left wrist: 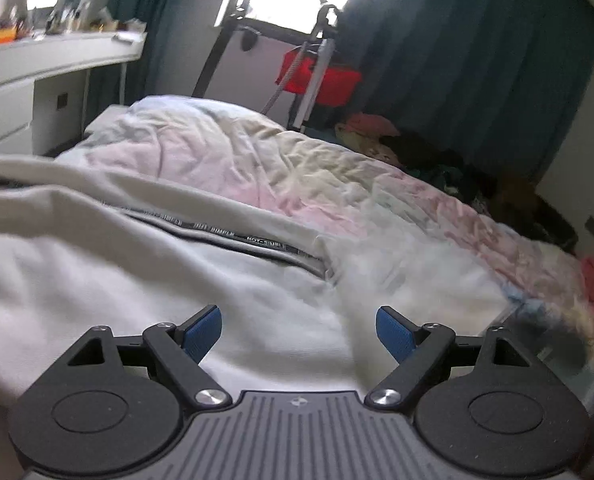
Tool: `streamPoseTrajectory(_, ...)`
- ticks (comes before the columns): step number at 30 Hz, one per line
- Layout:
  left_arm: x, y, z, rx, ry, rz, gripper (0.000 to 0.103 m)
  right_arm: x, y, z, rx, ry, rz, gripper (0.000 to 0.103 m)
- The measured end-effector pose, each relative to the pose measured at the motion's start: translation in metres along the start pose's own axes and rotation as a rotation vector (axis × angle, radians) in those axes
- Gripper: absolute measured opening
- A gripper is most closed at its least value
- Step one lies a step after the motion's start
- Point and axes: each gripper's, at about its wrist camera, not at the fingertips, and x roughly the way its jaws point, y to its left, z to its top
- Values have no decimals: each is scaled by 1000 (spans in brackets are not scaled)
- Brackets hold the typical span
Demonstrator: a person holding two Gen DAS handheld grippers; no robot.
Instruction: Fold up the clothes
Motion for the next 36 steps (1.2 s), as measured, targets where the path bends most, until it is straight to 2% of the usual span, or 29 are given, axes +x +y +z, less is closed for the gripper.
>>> streamPoseTrajectory(8,-4,13,6,-133,-23,-137,86,-1,24,-6,-92,-7,68,11)
streamPoseTrajectory(11,-4,14,7,-163,-35,-168,86,3,24,-1,-37,37,140,11)
streamPoseTrajectory(15,-2,17,6,-173,-29,-155,86,9,24,6,41,98,238,18)
streamPoseTrajectory(18,-2,18,5,-176,-25,-143,86,14,24,11,101,144,312,39)
streamPoseTrajectory(20,-5,17,6,-165,-40,-142,86,6,3,18,259,201,453,71)
streamPoseTrajectory(22,-7,15,6,-143,-54,-136,86,-8,-15,21,417,235,572,80)
streamPoseTrajectory(23,-8,13,6,-131,-60,-133,86,-15,-24,22,478,256,613,79)
streamPoseTrajectory(25,-10,10,6,-108,-64,-134,86,-27,-43,29,545,273,622,79)
streamPoseTrajectory(28,-14,0,2,-48,-73,-136,86,-52,-72,28,645,235,543,79)
streamPoseTrajectory(30,-15,-10,-1,2,-73,-148,86,-42,-80,15,696,276,491,79)
streamPoseTrajectory(31,-15,-14,-3,22,-70,-155,86,-35,-84,7,721,299,465,73)
streamPoseTrajectory(32,-15,-19,-5,41,-67,-164,86,-29,-87,0,746,322,439,52)
streamPoseTrajectory(34,-15,-28,-10,75,-63,-184,86,-17,-94,-14,794,367,386,28)
streamPoseTrajectory(36,-15,-36,-14,110,-66,-201,86,-4,-101,-29,842,413,332,25)
